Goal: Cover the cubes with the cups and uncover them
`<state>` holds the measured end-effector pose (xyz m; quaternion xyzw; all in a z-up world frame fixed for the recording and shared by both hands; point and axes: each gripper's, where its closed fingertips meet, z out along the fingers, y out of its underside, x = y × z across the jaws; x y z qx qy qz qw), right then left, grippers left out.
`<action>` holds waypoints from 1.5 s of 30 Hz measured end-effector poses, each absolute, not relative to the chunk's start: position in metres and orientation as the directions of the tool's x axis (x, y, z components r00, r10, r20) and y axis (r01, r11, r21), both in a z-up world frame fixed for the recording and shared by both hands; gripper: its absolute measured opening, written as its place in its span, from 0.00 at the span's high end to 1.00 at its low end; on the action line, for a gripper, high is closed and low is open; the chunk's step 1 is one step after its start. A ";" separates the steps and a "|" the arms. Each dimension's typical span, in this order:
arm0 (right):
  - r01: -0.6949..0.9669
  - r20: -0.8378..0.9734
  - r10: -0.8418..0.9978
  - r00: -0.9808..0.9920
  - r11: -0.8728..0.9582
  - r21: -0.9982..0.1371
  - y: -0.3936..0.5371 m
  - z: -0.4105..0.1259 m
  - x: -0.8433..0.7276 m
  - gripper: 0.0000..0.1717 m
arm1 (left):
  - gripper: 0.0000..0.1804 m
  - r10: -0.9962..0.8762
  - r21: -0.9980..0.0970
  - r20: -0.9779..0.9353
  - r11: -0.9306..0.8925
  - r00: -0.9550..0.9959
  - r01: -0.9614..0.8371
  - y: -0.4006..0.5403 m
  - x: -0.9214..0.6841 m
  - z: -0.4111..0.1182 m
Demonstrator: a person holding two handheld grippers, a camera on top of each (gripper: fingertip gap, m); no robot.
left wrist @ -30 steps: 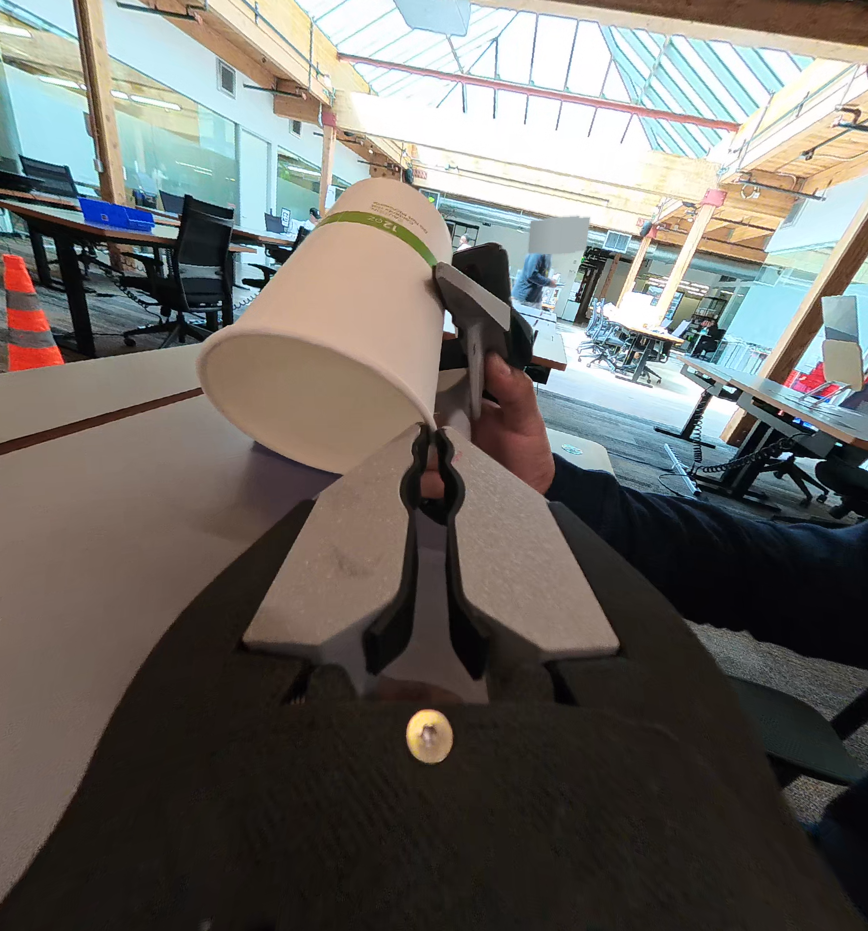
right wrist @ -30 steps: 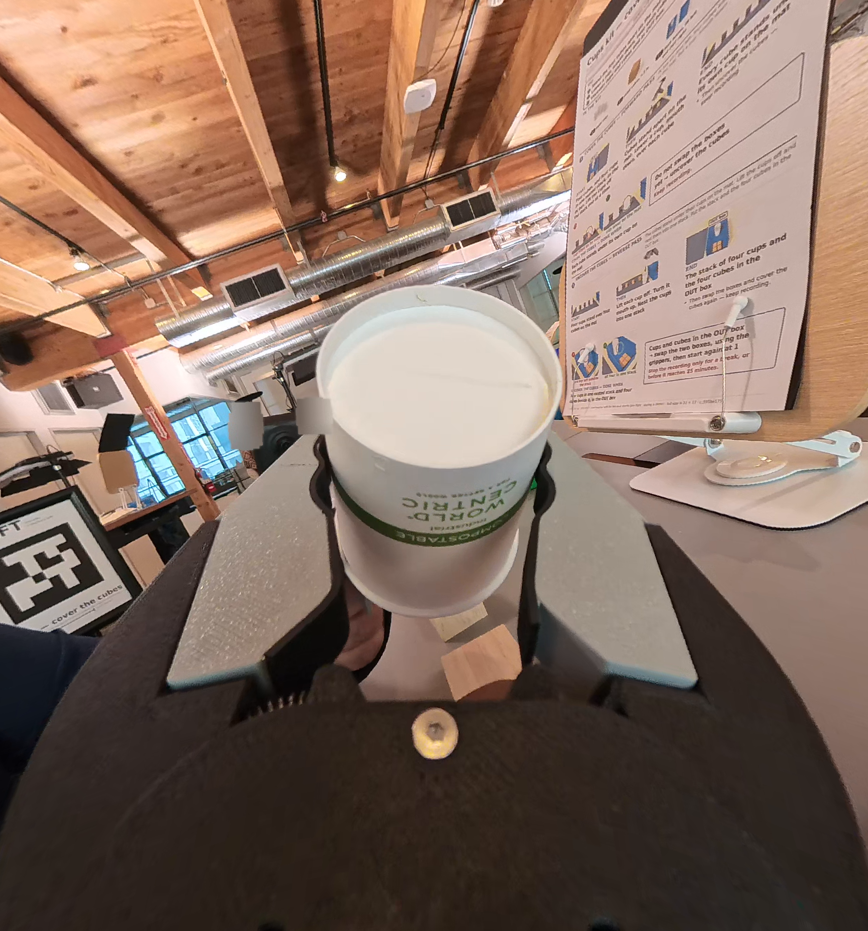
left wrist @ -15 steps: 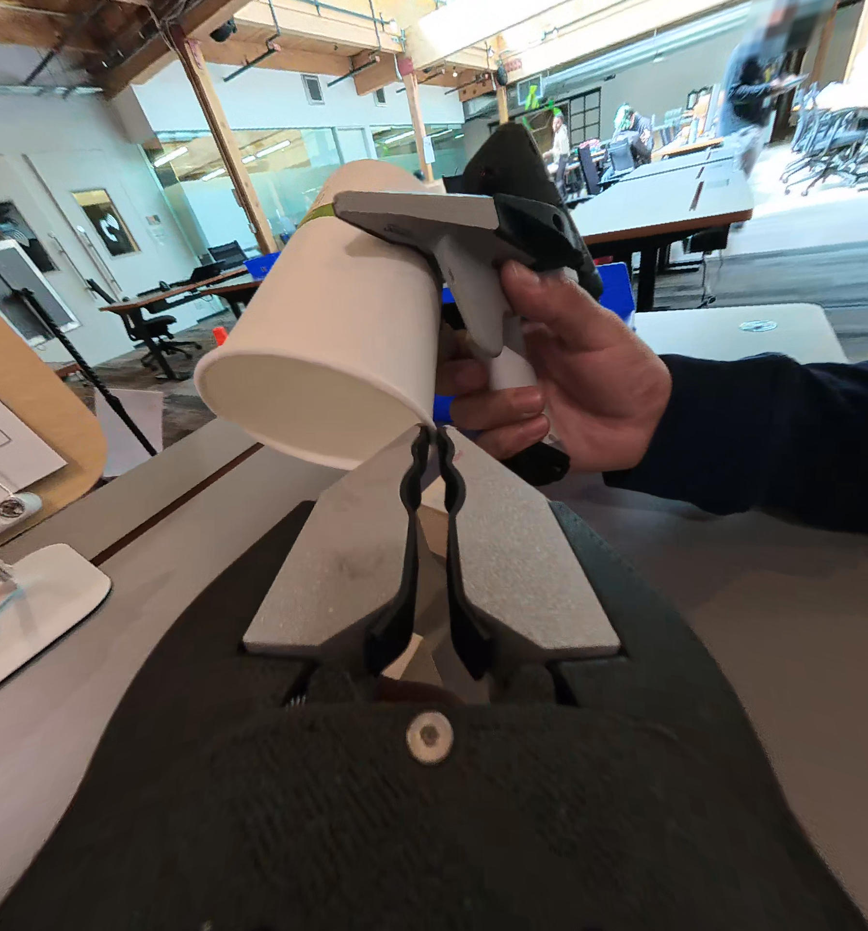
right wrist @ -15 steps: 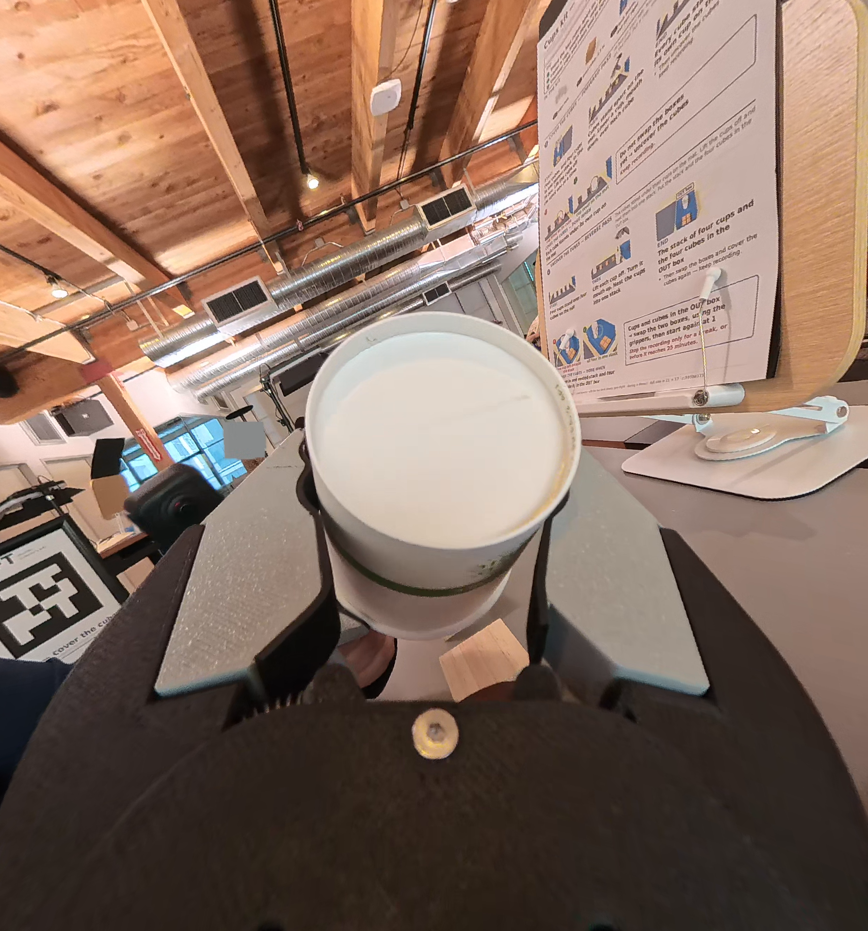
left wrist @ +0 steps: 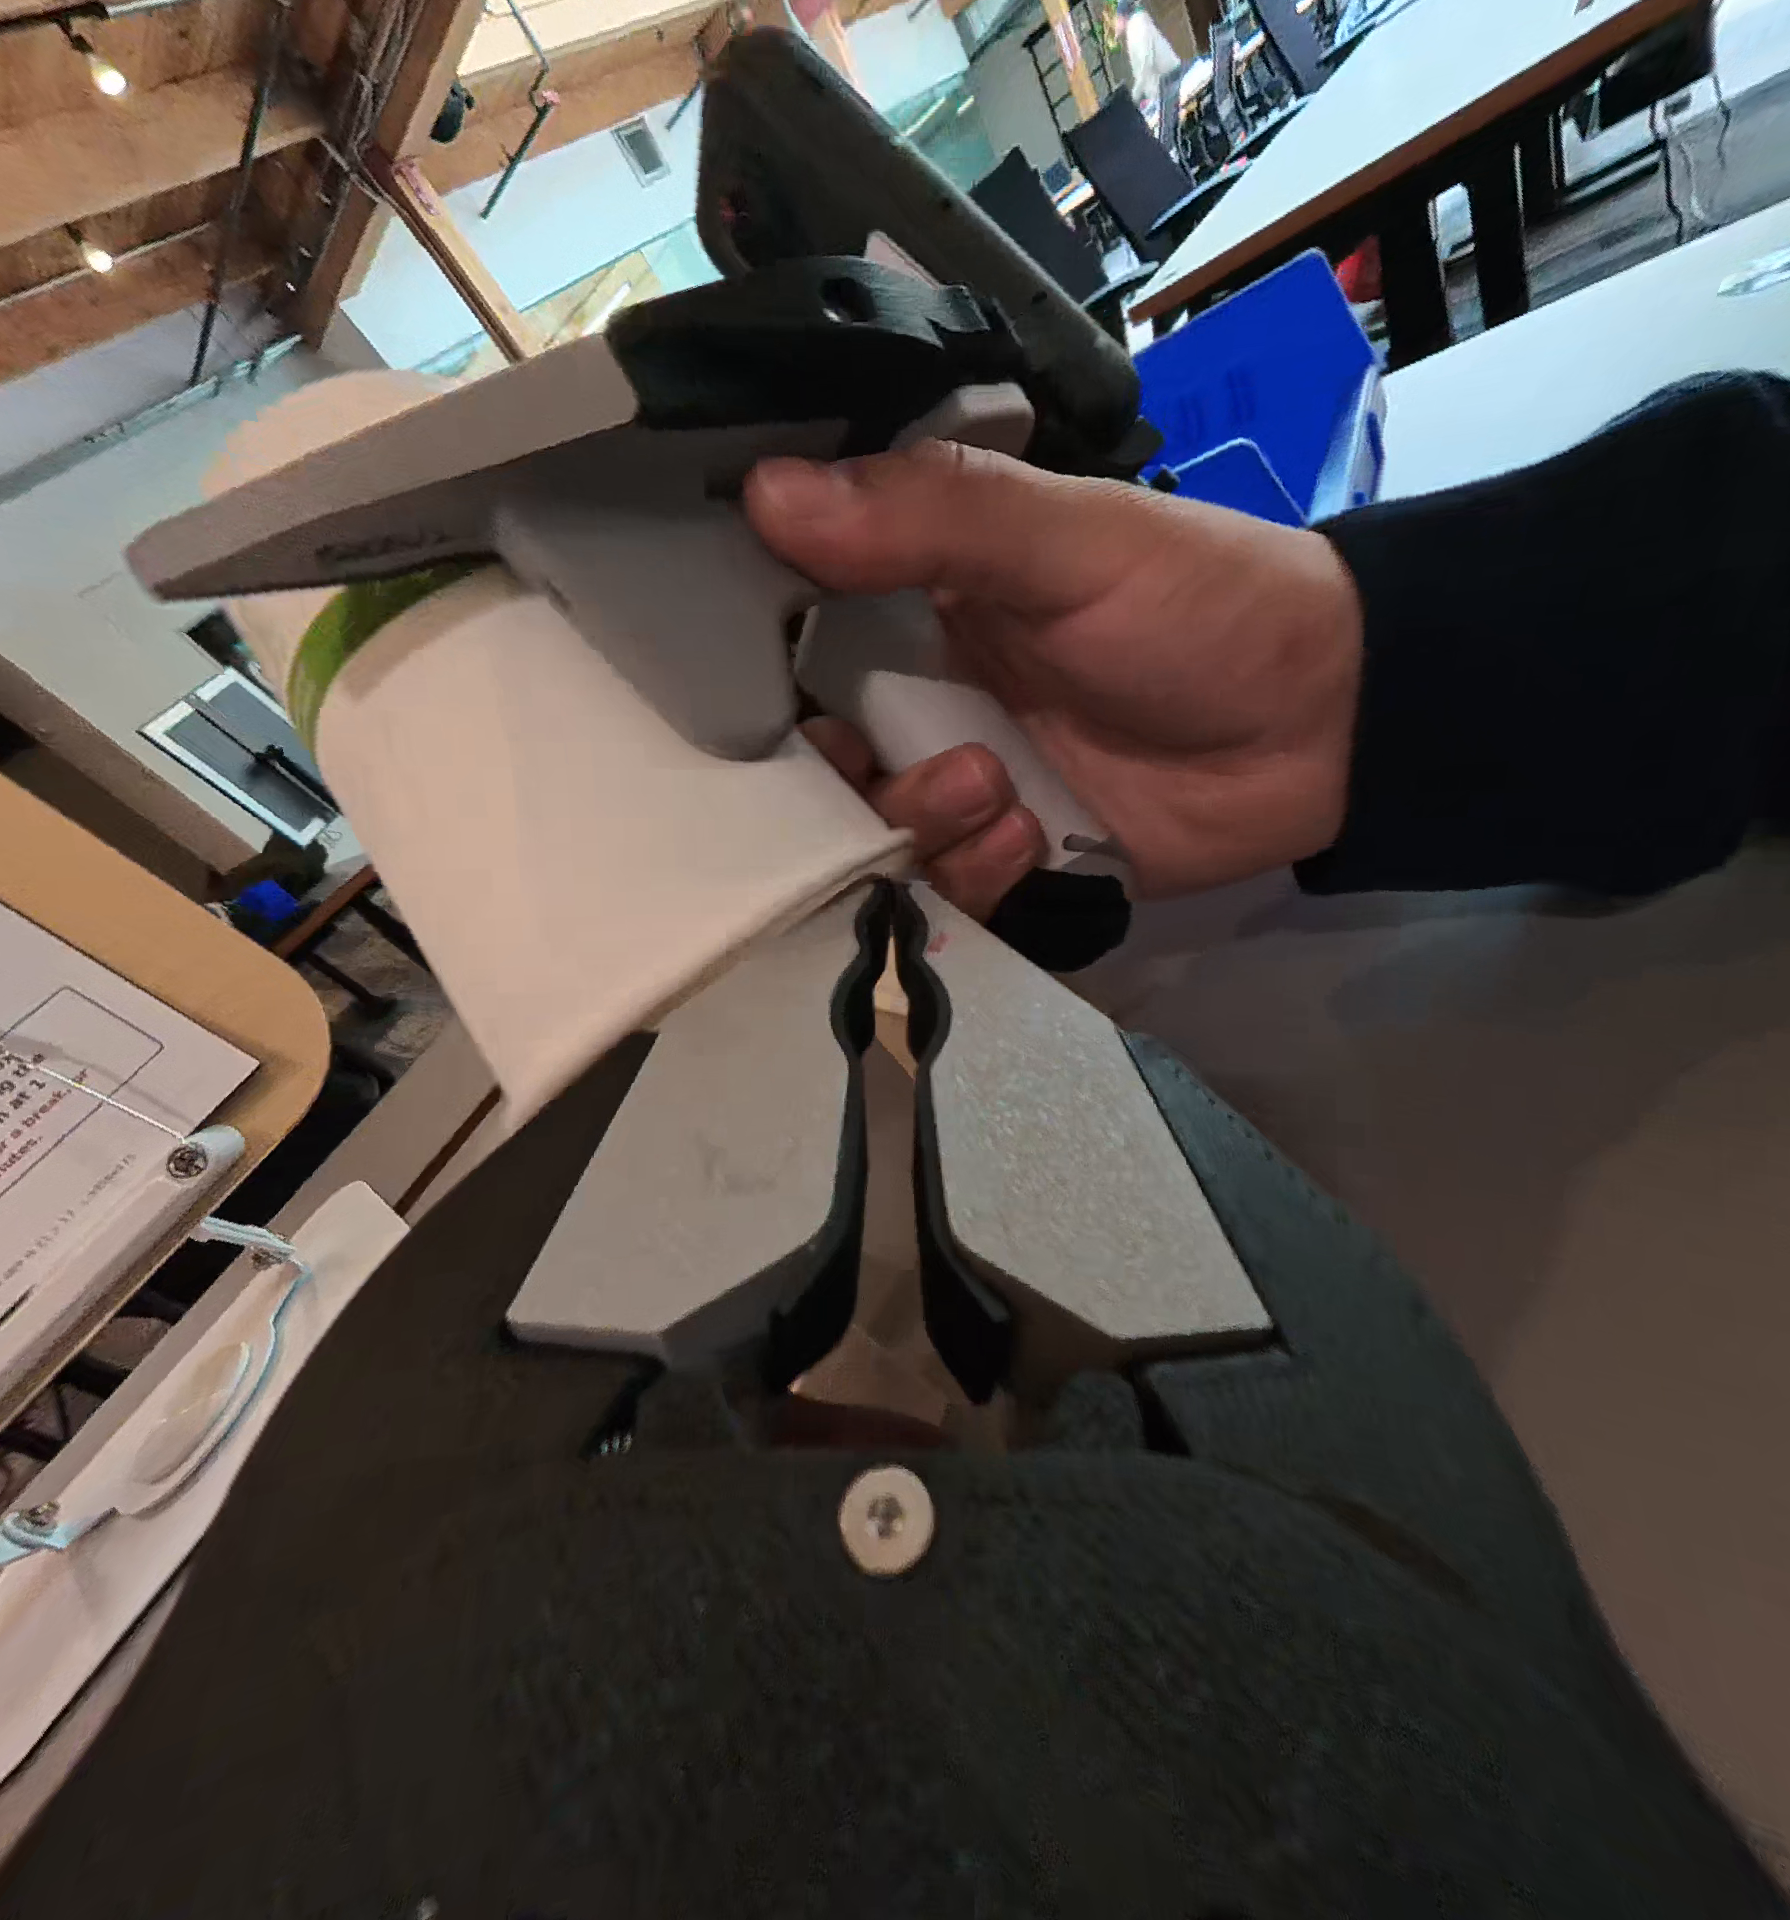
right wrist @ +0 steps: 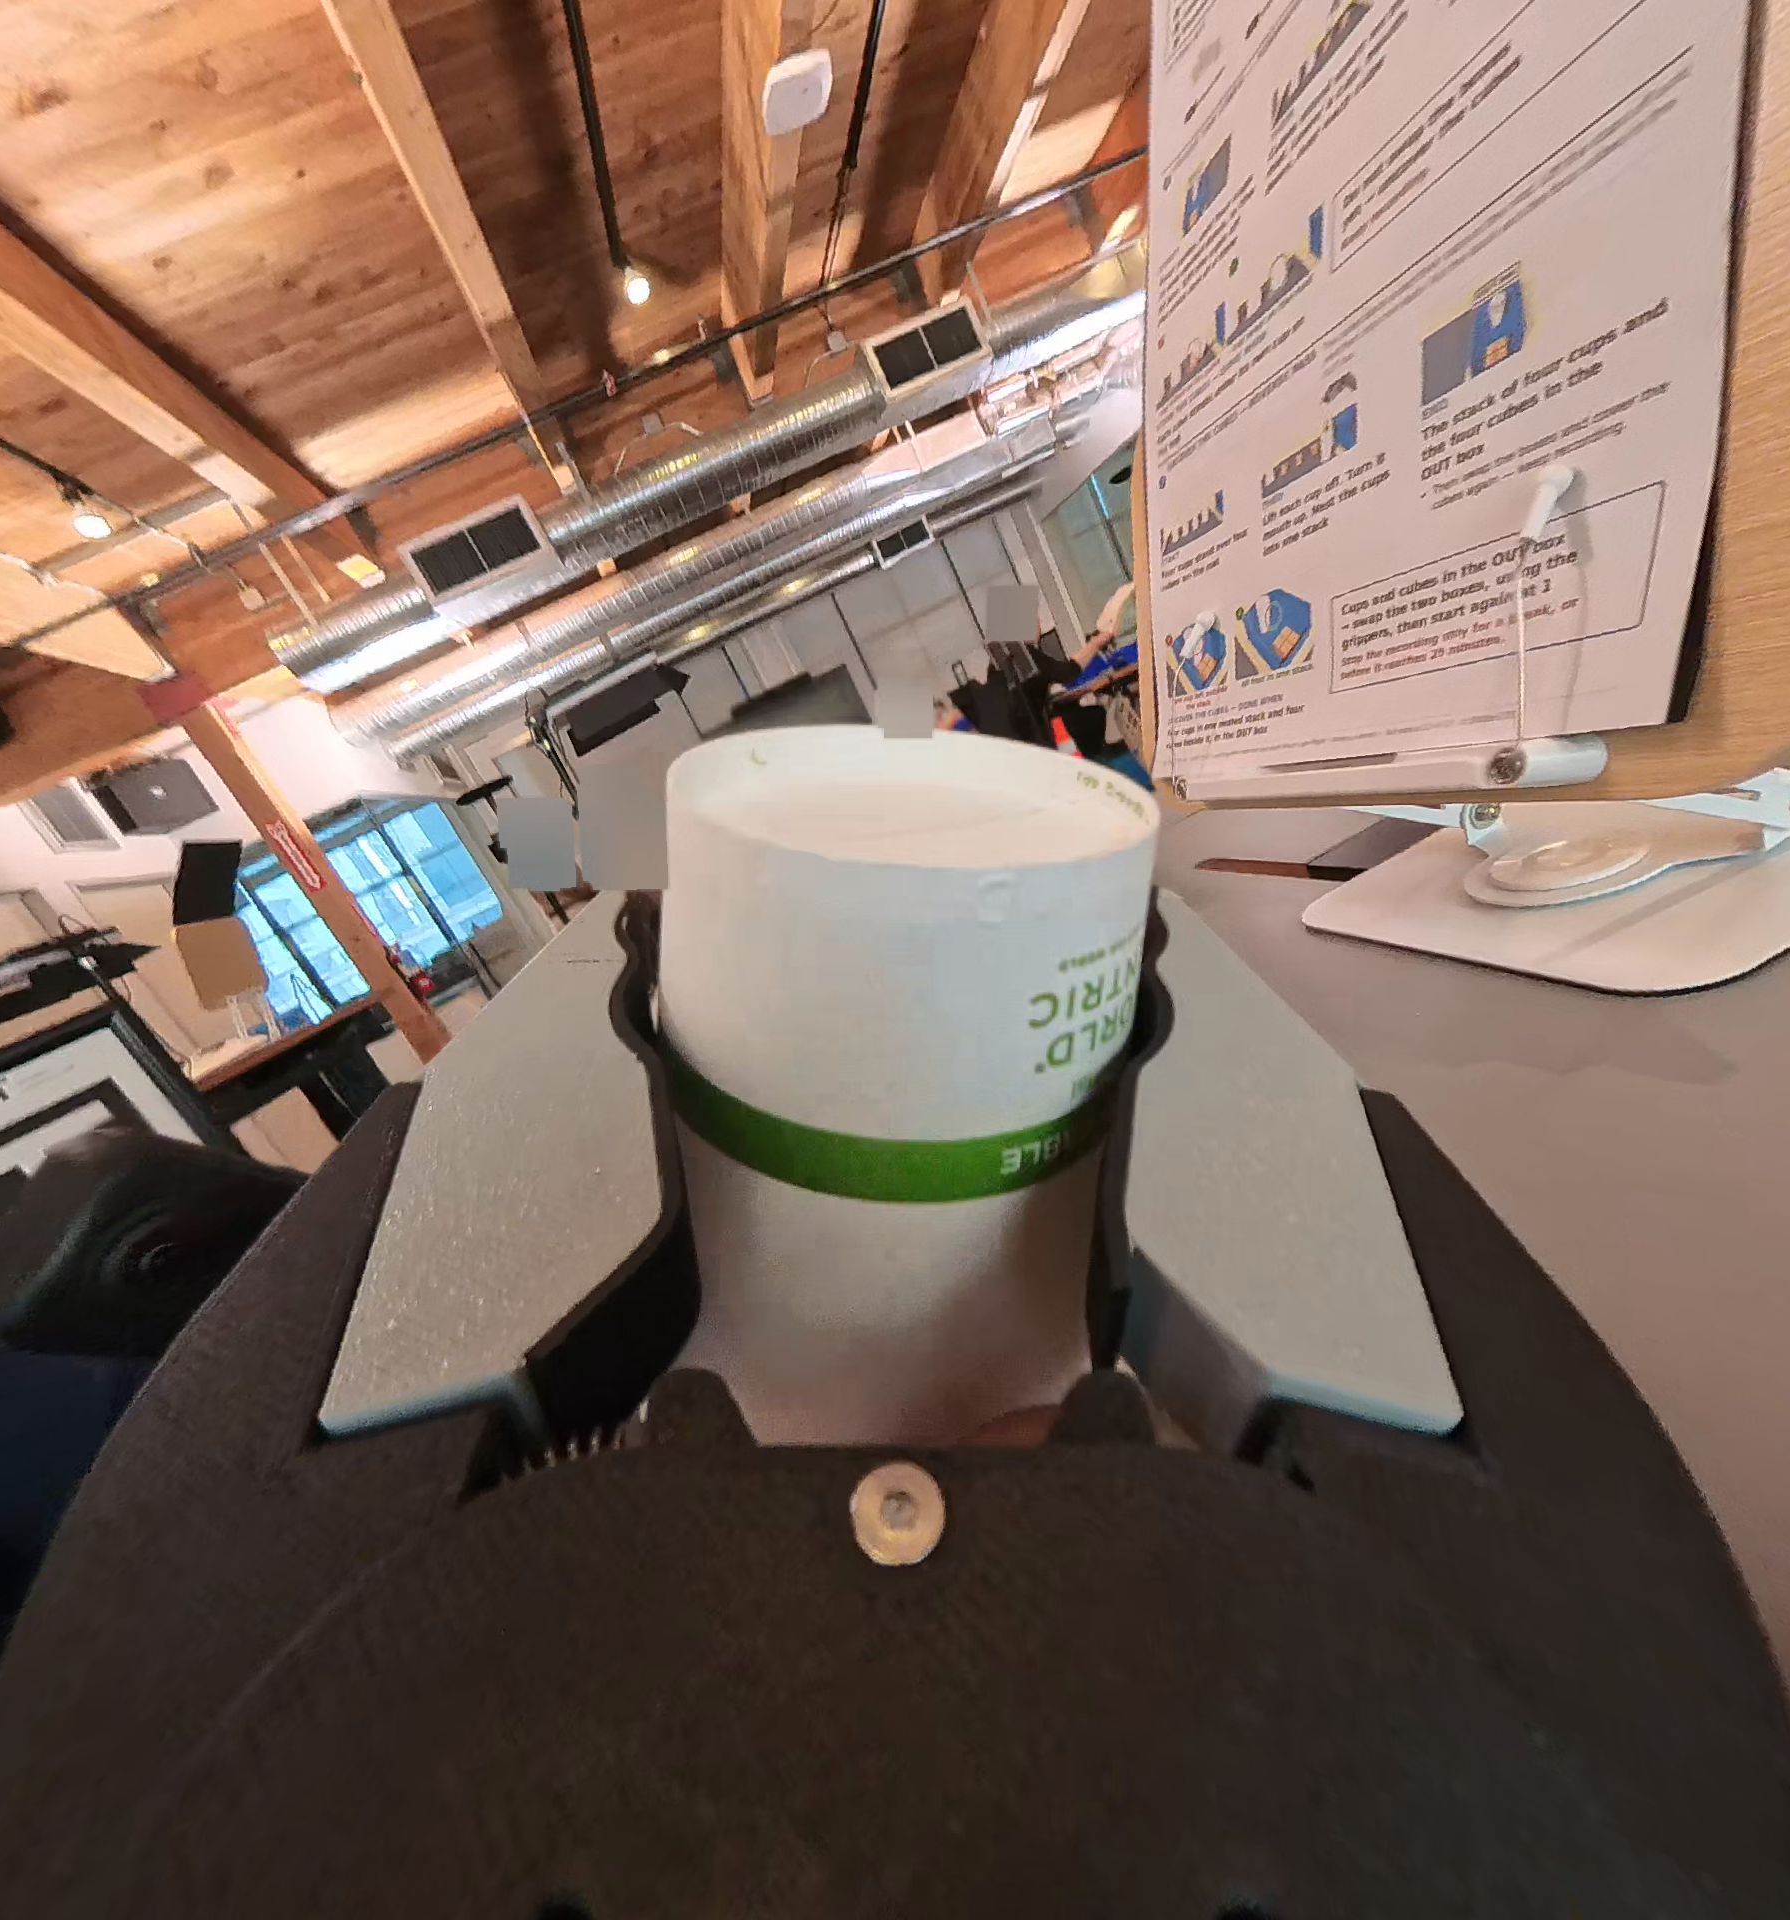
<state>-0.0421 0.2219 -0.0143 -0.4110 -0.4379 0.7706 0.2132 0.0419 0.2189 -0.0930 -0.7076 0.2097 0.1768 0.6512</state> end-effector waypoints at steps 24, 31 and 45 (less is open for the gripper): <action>-0.003 -0.082 0.955 -0.284 -0.086 -0.996 0.276 -0.045 -0.017 0.47 | 1.00 0.081 -0.929 -0.348 -0.165 0.934 -0.332 0.208 -0.036 -0.083; 0.094 -0.034 0.944 -0.328 -0.003 -0.996 0.257 -0.092 -0.020 0.47 | 1.00 0.101 -0.943 -0.311 -0.158 0.945 -0.294 0.206 -0.043 -0.080; 0.289 0.004 0.974 -0.226 0.071 -0.955 0.282 -0.138 -0.028 0.47 | 1.00 0.102 -0.940 -0.318 -0.165 0.943 -0.299 0.206 -0.045 -0.081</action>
